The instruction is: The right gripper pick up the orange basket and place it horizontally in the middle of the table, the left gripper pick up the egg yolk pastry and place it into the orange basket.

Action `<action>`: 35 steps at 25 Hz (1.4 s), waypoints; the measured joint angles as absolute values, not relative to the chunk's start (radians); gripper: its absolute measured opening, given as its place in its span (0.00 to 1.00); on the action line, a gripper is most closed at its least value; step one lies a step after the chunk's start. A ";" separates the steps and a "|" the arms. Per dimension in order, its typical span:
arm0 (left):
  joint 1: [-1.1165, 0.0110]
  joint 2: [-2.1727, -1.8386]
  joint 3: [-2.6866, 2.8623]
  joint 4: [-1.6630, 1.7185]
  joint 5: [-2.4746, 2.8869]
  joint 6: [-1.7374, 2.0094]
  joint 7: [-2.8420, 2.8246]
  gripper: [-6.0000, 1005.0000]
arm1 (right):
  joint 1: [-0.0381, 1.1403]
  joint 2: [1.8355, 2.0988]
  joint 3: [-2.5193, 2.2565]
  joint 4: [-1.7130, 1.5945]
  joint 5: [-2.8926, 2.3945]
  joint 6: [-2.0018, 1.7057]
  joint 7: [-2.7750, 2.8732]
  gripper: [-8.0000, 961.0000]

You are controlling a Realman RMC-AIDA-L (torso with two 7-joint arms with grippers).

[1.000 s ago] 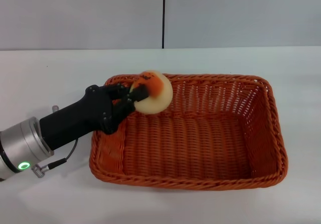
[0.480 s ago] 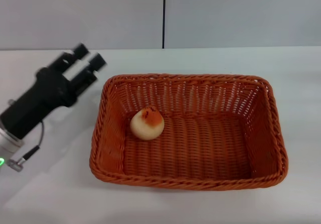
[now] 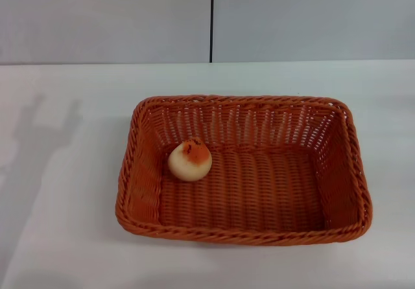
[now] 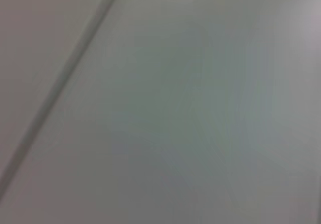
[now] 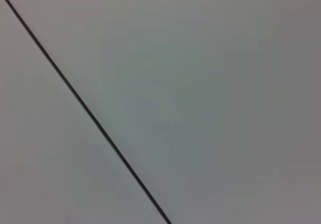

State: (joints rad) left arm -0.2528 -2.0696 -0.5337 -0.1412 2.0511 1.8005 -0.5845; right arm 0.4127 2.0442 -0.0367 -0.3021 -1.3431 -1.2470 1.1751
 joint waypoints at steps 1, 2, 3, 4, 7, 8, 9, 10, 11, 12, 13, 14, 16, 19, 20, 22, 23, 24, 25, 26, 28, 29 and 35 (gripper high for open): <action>-0.245 -2.070 -0.548 -0.151 2.051 1.802 -0.572 0.83 | 0.411 2.046 -0.036 -0.303 -1.343 -1.247 1.170 0.63; -0.235 -2.070 -0.567 -0.163 2.051 1.803 -0.560 0.83 | 0.410 2.047 -0.035 -0.303 -1.343 -1.246 1.166 0.63; -0.232 -2.070 -0.577 -0.167 2.051 1.803 -0.560 0.83 | 0.409 2.049 -0.033 -0.302 -1.342 -1.246 1.164 0.63; -0.229 -2.070 -0.591 -0.172 2.051 1.803 -0.561 0.83 | 0.407 2.051 -0.030 -0.302 -1.342 -1.245 1.162 0.63; -0.224 -2.070 -0.614 -0.187 2.050 1.801 -0.566 0.83 | 0.403 2.064 0.005 -0.299 -1.326 -1.247 1.135 0.63; -0.223 -2.070 -0.620 -0.191 2.050 1.800 -0.566 0.83 | 0.401 2.068 0.014 -0.295 -1.311 -1.249 1.119 0.63; -0.222 -2.070 -0.623 -0.194 2.050 1.799 -0.566 0.83 | 0.400 2.071 0.023 -0.287 -1.290 -1.251 1.100 0.63; -0.220 -2.070 -0.627 -0.195 2.050 1.798 -0.566 0.83 | 0.398 2.073 0.024 -0.274 -1.268 -1.252 1.077 0.63; -0.220 -2.070 -0.628 -0.196 2.050 1.798 -0.566 0.83 | 0.397 2.073 0.026 -0.263 -1.249 -1.254 1.058 0.63; -0.220 -2.070 -0.628 -0.196 2.050 1.798 -0.566 0.83 | 0.396 2.074 0.025 -0.248 -1.229 -1.255 1.037 0.63; -0.218 -2.070 -0.629 -0.196 2.050 1.800 -0.566 0.83 | 0.395 2.074 0.025 -0.238 -1.217 -1.256 1.023 0.63; -0.217 -2.070 -0.629 -0.196 2.050 1.801 -0.566 0.83 | 0.395 2.074 0.026 -0.229 -1.206 -1.256 1.011 0.63; -0.217 -2.071 -0.629 -0.200 2.048 1.801 -0.566 0.83 | 0.394 2.074 0.026 -0.219 -1.198 -1.256 0.992 0.63; -0.216 -2.071 -0.629 -0.206 2.047 1.796 -0.566 0.83 | 0.395 2.074 0.026 -0.210 -1.197 -1.256 0.971 0.63; -0.218 -2.071 -0.629 -0.207 2.047 1.795 -0.566 0.83 | 0.395 2.074 0.026 -0.209 -1.197 -1.256 0.969 0.63; -0.221 -2.072 -0.629 -0.207 2.046 1.792 -0.566 0.83 | 0.396 2.074 0.026 -0.209 -1.196 -1.256 0.968 0.63; -0.223 -2.072 -0.629 -0.209 2.045 1.789 -0.568 0.83 | 0.397 2.074 0.026 -0.209 -1.196 -1.256 0.968 0.63; -0.223 -2.072 -0.629 -0.211 2.045 1.786 -0.571 0.83 | 0.397 2.074 0.026 -0.209 -1.196 -1.257 0.968 0.63; -0.224 -2.072 -0.629 -0.215 2.044 1.781 -0.581 0.83 | 0.398 2.074 0.026 -0.209 -1.196 -1.257 0.968 0.63; -0.224 -2.072 -0.629 -0.219 2.043 1.776 -0.589 0.83 | 0.400 2.074 0.026 -0.208 -1.195 -1.257 0.968 0.63; -0.224 -2.072 -0.631 -0.221 2.043 1.773 -0.601 0.83 | 0.402 2.074 0.026 -0.209 -1.195 -1.257 0.968 0.63; -0.224 -2.072 -0.633 -0.221 2.043 1.774 -0.603 0.83 | 0.406 2.074 0.027 -0.209 -1.192 -1.257 0.968 0.63; -0.225 -2.071 -0.638 -0.221 2.043 1.784 -0.603 0.83 | 0.416 2.071 0.028 -0.210 -1.183 -1.258 0.968 0.63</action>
